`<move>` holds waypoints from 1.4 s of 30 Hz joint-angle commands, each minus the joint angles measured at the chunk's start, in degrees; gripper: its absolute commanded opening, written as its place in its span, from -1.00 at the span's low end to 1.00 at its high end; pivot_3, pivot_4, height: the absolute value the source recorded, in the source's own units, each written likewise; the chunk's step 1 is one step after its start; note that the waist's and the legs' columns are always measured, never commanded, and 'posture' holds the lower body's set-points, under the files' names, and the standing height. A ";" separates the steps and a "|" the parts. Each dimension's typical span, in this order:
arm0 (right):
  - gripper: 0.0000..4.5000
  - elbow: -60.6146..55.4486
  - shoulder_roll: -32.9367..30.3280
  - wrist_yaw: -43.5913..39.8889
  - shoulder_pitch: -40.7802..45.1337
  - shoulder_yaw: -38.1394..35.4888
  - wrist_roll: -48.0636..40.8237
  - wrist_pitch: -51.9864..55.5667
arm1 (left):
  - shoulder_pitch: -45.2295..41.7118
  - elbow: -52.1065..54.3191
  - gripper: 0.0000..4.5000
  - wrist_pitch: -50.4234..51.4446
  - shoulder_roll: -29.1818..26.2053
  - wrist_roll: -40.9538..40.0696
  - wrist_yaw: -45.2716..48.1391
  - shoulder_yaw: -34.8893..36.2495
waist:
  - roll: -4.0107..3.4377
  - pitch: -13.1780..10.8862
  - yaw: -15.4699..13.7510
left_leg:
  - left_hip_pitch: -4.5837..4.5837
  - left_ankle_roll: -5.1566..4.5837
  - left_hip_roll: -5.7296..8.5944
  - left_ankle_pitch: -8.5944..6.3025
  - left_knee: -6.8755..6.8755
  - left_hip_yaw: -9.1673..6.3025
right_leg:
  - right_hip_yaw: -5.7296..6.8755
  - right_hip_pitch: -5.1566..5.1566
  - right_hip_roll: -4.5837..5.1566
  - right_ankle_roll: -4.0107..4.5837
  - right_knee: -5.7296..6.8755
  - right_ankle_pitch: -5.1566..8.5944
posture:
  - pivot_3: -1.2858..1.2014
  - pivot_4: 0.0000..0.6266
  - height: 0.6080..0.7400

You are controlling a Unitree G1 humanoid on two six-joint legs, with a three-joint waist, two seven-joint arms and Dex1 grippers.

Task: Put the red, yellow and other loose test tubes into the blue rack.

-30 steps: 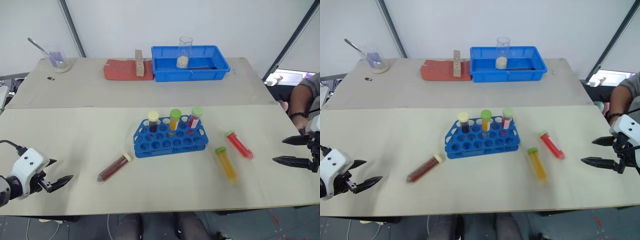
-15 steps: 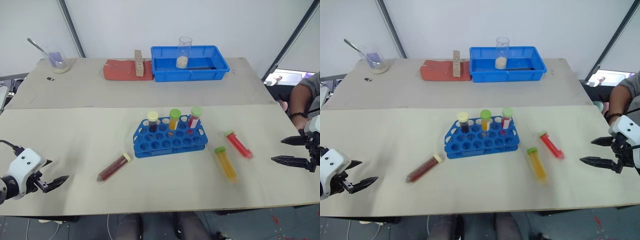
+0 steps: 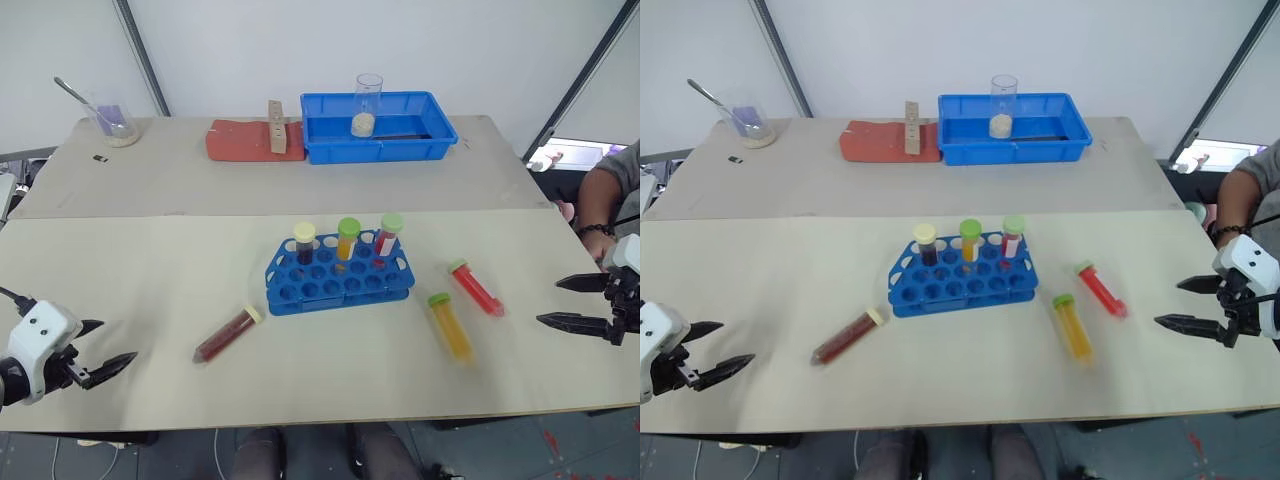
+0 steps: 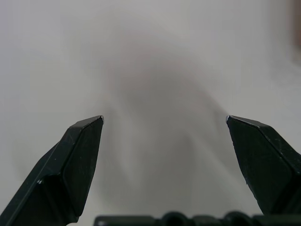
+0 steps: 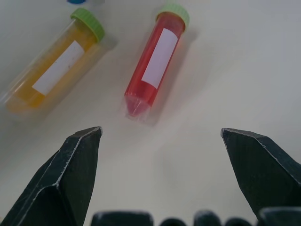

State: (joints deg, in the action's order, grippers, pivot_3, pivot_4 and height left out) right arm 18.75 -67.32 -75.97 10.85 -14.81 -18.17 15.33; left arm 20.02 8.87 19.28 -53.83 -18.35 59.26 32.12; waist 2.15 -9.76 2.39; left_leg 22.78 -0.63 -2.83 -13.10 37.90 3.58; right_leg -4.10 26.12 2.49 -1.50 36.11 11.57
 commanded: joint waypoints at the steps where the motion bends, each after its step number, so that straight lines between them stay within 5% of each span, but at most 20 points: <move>1: 1.00 -2.57 -0.34 1.05 2.90 -1.33 -1.19 1.28 | -5.08 8.42 0.99 1.84 -1.48 -3.27 -0.07 -2.77 | 0.00 0.00 -0.33 | 0.01 0.01 0.00 0.02 0.04 0.00 | 0.00 -0.01 0.01 -0.01 0.02 -0.02 | 0.03 -0.52 1.00; 8: 1.00 -9.98 0.68 4.01 9.13 3.50 -1.03 9.38 | -20.08 23.98 0.99 9.78 1.12 -12.18 -1.36 -17.43 | -0.03 0.01 -0.37 | 0.07 0.00 0.00 0.04 0.43 -0.03 | -0.03 -0.12 -0.01 -0.36 0.09 -0.28 | 0.03 -0.52 1.00; 19: 1.00 -5.16 7.99 11.01 31.59 24.96 9.20 34.29 | -37.05 25.19 0.99 9.48 6.69 -12.46 0.84 -34.91 | -0.03 0.02 0.25 | 0.20 -0.05 0.03 0.06 0.75 -0.17 | -0.12 -0.13 -0.17 -0.59 0.10 -0.51 | 0.03 -0.52 1.00; 32: 1.00 23.33 16.60 6.63 45.91 39.59 23.09 25.88 | -40.99 24.32 0.99 5.02 11.88 -8.23 1.56 -42.86 | -0.04 0.02 -0.16 | 0.53 -0.06 0.11 0.07 1.02 -0.24 | -0.13 -0.11 -0.13 -0.44 -0.08 -0.89 | 0.03 -0.52 1.00; 42: -0.45 30.57 19.96 2.99 49.14 38.97 25.84 25.44 | -41.00 23.22 1.00 4.20 13.60 -6.50 1.02 -43.65 | -0.04 0.02 0.19 | 0.48 -0.13 0.12 0.11 1.03 -0.27 | -0.13 -0.14 -0.14 -0.43 -0.01 -0.93 | 0.03 -0.52 1.00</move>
State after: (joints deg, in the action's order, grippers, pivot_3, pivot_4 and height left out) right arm 49.13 -47.23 -72.34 58.71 25.03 7.21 41.24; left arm -20.24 31.54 24.27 -40.51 -24.84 60.64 -11.49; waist 2.11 -9.74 2.58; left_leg 23.26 -0.76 -2.71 -12.99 38.93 3.31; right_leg -4.22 25.98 2.35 -1.93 36.10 10.64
